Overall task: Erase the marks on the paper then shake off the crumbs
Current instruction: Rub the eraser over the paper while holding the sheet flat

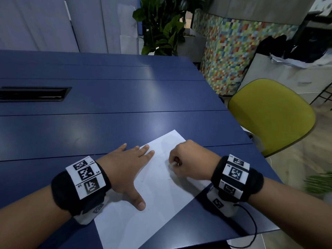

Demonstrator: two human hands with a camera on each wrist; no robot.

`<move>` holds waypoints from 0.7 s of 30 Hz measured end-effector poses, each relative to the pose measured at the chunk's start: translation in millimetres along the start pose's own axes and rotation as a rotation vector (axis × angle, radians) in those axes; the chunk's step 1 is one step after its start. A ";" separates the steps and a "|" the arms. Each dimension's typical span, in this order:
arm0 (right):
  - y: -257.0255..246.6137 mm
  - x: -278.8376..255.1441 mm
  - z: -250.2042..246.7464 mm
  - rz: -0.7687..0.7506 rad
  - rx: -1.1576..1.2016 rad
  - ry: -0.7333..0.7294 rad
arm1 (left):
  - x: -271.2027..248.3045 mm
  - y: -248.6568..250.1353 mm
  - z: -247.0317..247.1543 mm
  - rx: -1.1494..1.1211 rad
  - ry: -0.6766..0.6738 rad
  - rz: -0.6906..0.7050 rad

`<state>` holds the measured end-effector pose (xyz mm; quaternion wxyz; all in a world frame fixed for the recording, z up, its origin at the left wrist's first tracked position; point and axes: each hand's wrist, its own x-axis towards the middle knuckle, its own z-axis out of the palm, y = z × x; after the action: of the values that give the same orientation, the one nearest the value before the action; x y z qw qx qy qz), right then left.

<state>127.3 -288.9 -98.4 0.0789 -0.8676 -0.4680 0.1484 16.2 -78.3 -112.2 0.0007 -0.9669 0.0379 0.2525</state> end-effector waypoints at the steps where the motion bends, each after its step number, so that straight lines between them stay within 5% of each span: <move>1: -4.8 -2.5 2.1 -0.036 -0.009 -0.021 | 0.3 0.0 0.1 0.000 0.002 -0.002; 4: -17.0 -10.8 5.9 -0.109 -0.002 -0.102 | 0.5 0.2 0.5 0.006 0.007 -0.004; 12: 13.5 -4.2 -12.0 0.005 0.097 0.045 | -2.1 0.5 -2.7 0.007 -0.015 0.003; 21: 17.5 -19.5 -1.1 -0.005 -0.002 -0.011 | -4.2 -13.3 -9.0 0.026 -0.095 0.037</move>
<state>131.4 -314.8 -98.6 0.0759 -0.8657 -0.4706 0.1527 17.9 -64.9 -102.6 0.0102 -0.9529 0.0588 0.2974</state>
